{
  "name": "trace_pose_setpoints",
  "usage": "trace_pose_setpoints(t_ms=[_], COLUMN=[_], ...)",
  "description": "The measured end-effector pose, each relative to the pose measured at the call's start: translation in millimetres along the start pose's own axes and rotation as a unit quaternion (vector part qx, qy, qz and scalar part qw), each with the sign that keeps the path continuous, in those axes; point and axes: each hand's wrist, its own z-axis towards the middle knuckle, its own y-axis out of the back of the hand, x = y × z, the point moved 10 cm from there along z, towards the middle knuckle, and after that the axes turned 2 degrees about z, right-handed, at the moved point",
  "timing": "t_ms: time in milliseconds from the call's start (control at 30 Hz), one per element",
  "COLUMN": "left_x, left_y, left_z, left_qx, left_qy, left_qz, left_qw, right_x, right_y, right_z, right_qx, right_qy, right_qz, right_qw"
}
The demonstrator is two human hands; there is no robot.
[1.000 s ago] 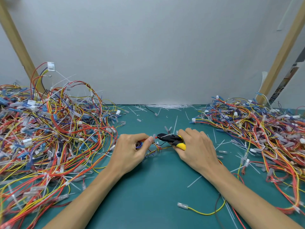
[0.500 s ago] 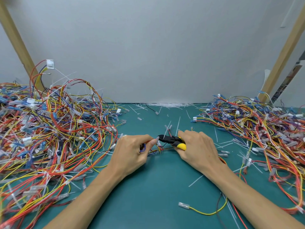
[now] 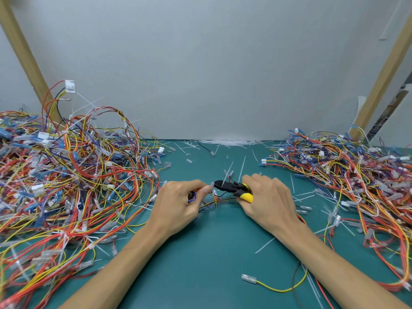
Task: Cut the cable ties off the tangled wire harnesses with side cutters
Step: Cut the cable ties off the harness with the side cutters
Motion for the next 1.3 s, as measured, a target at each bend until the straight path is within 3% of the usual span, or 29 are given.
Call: trace_pose_setpoints(t_ms=[500, 1000, 1300], left_x=[3, 6, 8], left_y=[0, 1, 0], left_z=[0, 0, 1], left_qx=[-0.001, -0.004, -0.004], left_qy=[0.011, 0.023, 0.023], left_qz=[-0.008, -0.031, -0.029], left_qw=[1.0, 0.999, 0.999], right_x=[-3, -10, -12], right_y=[-1, -12, -3], right_z=[0, 1, -1], right_qx=[-0.002, 0.048, -0.01], right_qy=[-0.008, -0.034, -0.03], right_qz=[0.004, 0.016, 0.051], right_qw=[1.0, 0.998, 0.998])
